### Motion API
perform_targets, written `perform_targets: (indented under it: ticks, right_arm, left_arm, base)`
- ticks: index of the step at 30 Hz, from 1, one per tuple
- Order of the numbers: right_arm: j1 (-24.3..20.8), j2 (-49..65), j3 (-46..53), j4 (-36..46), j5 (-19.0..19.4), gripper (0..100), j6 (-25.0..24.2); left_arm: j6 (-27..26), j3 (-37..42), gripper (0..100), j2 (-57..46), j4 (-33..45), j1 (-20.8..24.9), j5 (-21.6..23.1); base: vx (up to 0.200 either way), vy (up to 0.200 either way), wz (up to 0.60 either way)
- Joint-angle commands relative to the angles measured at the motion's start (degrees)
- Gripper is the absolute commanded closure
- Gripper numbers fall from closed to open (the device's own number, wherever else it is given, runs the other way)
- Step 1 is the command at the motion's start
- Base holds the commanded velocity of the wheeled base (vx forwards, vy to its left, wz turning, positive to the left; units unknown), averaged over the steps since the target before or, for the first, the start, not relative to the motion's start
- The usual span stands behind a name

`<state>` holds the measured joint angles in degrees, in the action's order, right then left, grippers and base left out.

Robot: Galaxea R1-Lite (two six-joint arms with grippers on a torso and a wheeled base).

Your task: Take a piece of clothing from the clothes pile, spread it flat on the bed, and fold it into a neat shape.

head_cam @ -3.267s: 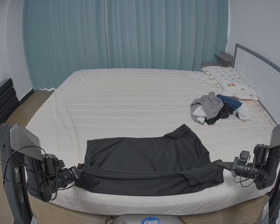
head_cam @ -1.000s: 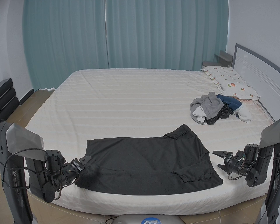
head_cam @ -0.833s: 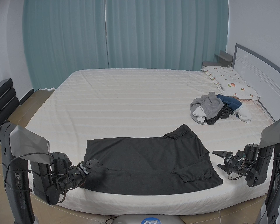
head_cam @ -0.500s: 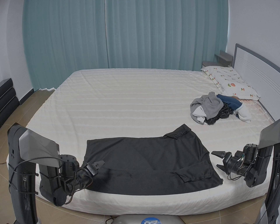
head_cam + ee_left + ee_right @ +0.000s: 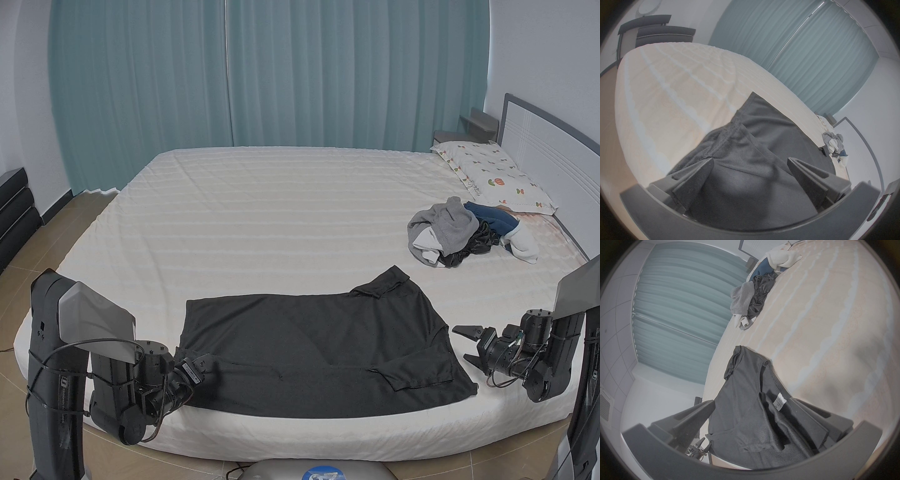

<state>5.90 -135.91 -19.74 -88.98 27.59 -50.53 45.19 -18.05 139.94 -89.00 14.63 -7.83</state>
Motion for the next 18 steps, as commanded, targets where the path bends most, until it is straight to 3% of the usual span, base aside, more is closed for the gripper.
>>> perform_targets:
  ticks: [1, 8, 9, 12, 18]
  right_arm:
    - [0.2, 0.1, 0.0, -0.6, 0.0, 0, 0.0]
    - [0.2, 0.1, 0.0, -0.6, 0.0, 0, 0.0]
    - [0.2, 0.6, 0.1, -0.7, -0.1, 0, 0.1]
    - [0.2, 1.4, 0.1, -0.7, -0.5, 0, 0.1]
    - [-2.3, 7.2, 2.2, -0.6, -4.2, 0, -0.1]
  left_arm:
    - [-0.7, 0.3, 0, 0.2, -1.0, -0.9, -0.3]
    - [-3.6, 0.5, 0, -1.5, -1.0, -3.0, -0.5]
    - [-3.8, 0.1, 0, -3.6, -1.0, -5.5, -0.3]
    - [-4.0, 0.0, 0, -4.8, -1.0, -6.8, 0.2]
    - [-4.1, 1.1, 0, -7.0, -1.0, -6.7, 2.9]
  base:
    - [0.0, 0.0, 0.0]
    - [0.0, 0.0, 0.0]
    - [0.0, 0.0, 0.0]
    - [0.0, 0.0, 0.0]
    - [0.0, 0.0, 0.0]
